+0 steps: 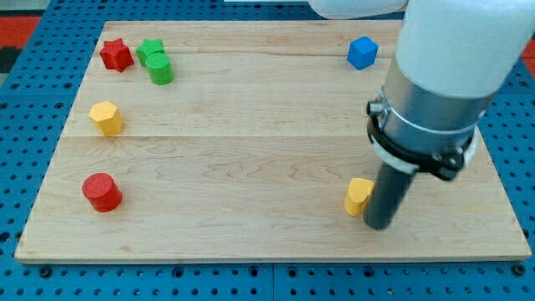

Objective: Move the arm to the left of the yellow hexagon

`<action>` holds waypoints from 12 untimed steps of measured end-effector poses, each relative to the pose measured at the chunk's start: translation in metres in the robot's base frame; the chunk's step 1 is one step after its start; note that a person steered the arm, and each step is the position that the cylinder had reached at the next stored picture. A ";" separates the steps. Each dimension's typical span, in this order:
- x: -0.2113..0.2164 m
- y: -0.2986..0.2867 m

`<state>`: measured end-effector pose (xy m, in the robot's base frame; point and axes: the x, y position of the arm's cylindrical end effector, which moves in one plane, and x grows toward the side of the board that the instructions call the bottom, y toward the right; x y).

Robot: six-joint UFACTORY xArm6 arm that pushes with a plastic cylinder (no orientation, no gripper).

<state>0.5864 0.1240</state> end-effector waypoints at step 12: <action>-0.198 -0.391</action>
